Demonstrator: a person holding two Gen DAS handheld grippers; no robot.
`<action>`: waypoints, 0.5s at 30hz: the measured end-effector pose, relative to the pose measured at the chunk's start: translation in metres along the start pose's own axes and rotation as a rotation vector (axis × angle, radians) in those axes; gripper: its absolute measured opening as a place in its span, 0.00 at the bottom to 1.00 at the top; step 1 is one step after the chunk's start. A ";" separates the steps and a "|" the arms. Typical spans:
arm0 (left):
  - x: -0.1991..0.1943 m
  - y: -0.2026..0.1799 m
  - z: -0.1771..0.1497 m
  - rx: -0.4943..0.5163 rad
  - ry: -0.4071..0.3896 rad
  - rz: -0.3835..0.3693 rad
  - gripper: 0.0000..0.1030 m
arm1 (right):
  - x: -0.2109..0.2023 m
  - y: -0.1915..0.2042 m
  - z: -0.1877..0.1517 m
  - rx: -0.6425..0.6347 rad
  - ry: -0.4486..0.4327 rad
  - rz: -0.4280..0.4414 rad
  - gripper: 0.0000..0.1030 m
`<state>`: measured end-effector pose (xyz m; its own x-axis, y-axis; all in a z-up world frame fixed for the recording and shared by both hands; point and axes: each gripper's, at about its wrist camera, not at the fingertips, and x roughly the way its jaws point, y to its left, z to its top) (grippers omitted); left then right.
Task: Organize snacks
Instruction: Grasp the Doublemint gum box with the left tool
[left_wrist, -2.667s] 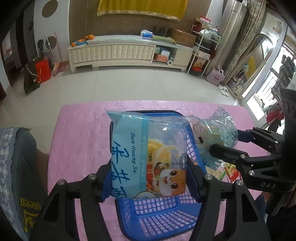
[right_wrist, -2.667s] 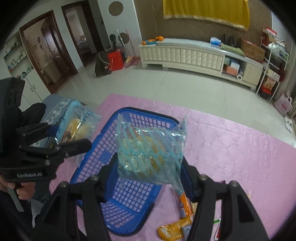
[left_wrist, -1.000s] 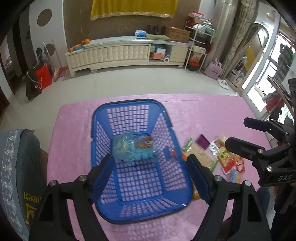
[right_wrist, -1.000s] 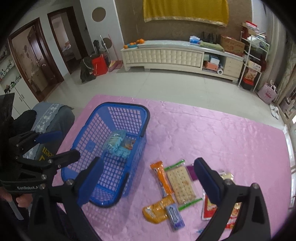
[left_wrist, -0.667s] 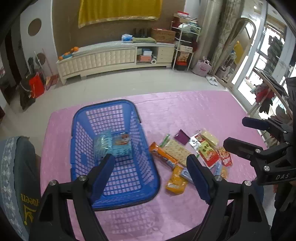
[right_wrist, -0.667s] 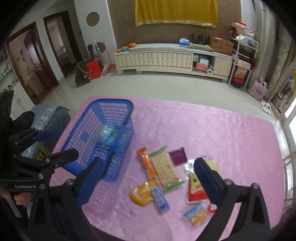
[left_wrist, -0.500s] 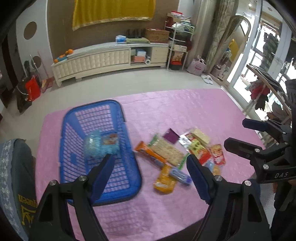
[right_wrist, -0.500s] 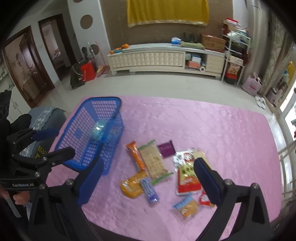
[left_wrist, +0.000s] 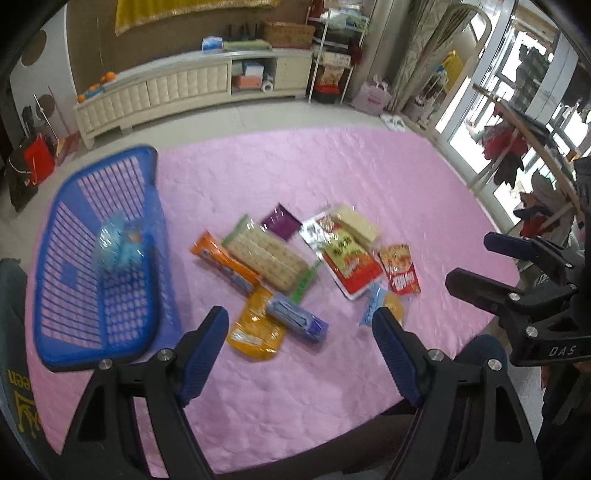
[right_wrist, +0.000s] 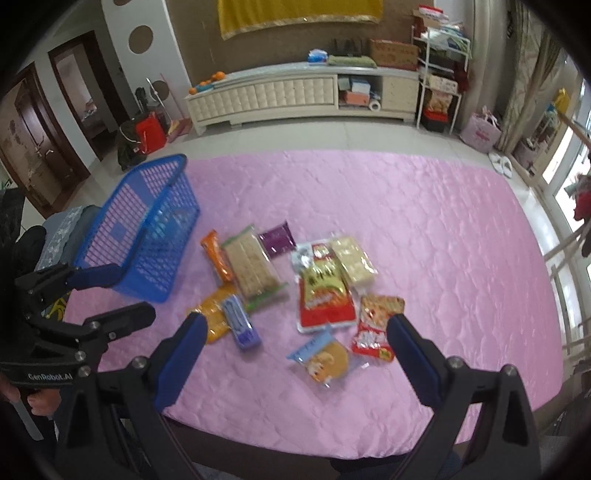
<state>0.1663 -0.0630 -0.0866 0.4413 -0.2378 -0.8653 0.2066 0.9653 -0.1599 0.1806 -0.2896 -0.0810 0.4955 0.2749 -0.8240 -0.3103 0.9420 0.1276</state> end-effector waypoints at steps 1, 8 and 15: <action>0.005 -0.003 -0.001 -0.002 0.009 0.004 0.76 | 0.002 -0.003 -0.003 0.002 0.003 -0.002 0.96; 0.046 -0.019 -0.010 -0.004 0.092 0.053 0.76 | 0.031 -0.023 -0.023 0.002 0.045 -0.009 0.96; 0.095 -0.022 -0.011 -0.050 0.183 0.042 0.65 | 0.062 -0.041 -0.033 0.042 0.098 0.012 0.96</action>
<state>0.1942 -0.1058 -0.1706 0.2813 -0.1779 -0.9430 0.1458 0.9792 -0.1413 0.1980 -0.3178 -0.1557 0.4092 0.2679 -0.8722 -0.2806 0.9465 0.1591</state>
